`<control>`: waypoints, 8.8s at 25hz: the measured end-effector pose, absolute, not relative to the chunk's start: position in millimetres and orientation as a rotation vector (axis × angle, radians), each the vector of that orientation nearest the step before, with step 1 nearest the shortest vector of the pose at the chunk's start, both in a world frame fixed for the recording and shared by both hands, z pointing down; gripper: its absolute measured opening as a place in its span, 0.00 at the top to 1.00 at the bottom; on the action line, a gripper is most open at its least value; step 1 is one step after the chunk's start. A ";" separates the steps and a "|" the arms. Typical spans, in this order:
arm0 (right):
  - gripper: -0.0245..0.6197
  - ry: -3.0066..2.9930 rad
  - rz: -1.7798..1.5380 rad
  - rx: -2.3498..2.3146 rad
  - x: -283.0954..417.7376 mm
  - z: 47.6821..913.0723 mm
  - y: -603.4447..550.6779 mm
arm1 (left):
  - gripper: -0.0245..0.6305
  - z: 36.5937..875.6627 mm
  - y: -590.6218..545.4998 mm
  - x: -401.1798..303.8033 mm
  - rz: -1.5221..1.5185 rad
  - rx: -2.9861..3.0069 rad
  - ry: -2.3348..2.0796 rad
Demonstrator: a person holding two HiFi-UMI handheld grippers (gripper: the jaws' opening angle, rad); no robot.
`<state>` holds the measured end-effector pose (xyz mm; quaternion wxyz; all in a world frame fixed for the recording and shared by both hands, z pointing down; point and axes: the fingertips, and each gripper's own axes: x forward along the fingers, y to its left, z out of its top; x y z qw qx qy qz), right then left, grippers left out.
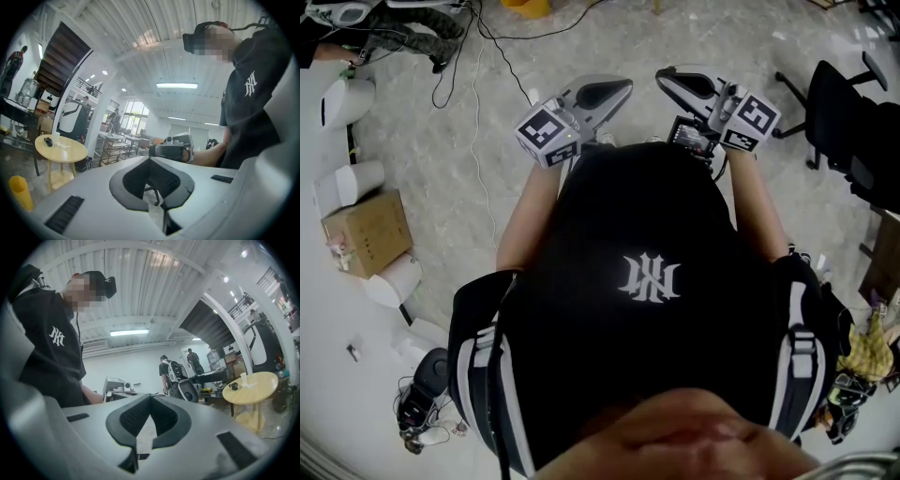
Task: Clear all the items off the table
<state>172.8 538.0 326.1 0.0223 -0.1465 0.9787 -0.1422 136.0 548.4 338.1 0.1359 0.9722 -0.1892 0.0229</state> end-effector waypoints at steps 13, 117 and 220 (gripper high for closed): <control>0.96 3.035 -0.440 -0.448 169.0 325.8 536.3 | 0.94 335.8 545.8 131.2 0.061 2.813 -0.563; 0.92 3.223 -0.215 -0.745 113.1 471.6 -379.4 | 0.94 478.1 -321.0 5.9 0.201 2.690 -0.972; 0.51 3.235 0.194 -0.434 -226.2 211.2 -297.9 | 0.94 241.6 -208.7 -286.5 -0.187 2.705 -1.236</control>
